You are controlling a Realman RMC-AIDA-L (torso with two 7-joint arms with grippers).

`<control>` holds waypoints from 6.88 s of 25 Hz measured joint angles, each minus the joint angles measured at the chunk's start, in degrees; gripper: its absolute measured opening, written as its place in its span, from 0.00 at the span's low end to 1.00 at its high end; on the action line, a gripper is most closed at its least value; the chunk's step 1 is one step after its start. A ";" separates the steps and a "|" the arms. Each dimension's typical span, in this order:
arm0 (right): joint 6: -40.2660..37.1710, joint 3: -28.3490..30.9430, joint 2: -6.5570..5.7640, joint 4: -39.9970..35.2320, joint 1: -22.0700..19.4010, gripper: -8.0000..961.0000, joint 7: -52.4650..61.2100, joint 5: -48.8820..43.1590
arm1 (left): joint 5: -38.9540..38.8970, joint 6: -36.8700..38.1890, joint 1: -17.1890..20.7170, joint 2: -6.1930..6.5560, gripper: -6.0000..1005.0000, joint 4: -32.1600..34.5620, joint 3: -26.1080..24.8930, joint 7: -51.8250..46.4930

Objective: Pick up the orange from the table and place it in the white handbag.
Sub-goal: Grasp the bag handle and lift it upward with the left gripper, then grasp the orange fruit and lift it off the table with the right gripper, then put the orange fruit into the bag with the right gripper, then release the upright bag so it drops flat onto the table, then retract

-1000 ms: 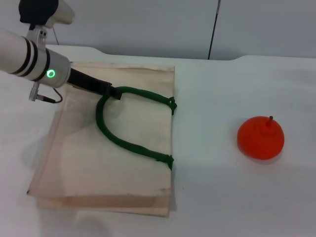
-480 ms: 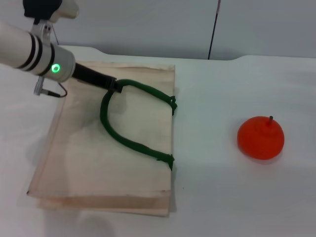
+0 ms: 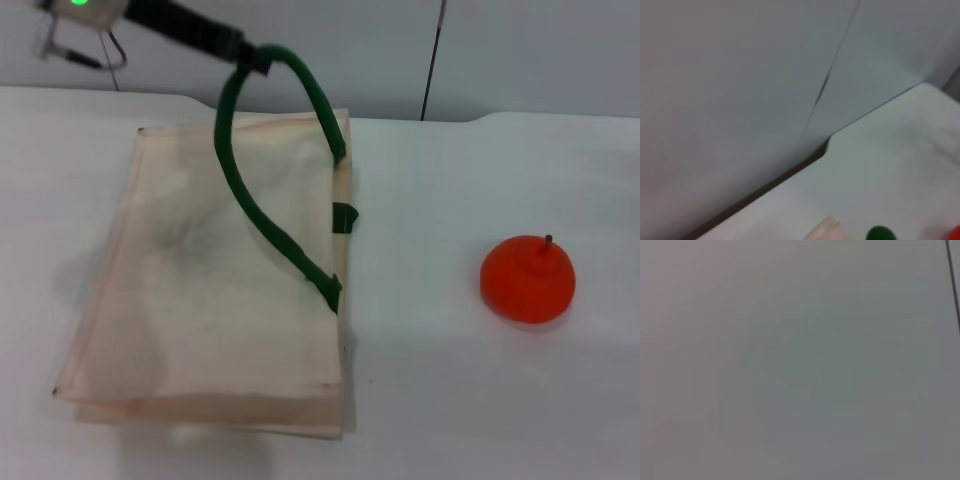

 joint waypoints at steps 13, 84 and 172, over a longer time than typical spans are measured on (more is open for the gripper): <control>-0.42 -0.81 -0.17 -1.68 -0.99 0.92 5.53 -0.38 | 0.86 23.30 -9.59 0.30 0.15 -14.39 0.19 3.67; 25.22 -28.65 -3.43 -24.57 2.95 0.53 47.85 -60.98 | 9.27 28.97 -14.56 3.49 0.15 -22.65 0.24 4.48; 17.57 -39.05 -1.13 -26.42 7.74 0.93 50.63 -44.13 | 8.97 28.98 -15.14 4.50 0.15 -17.89 0.16 4.39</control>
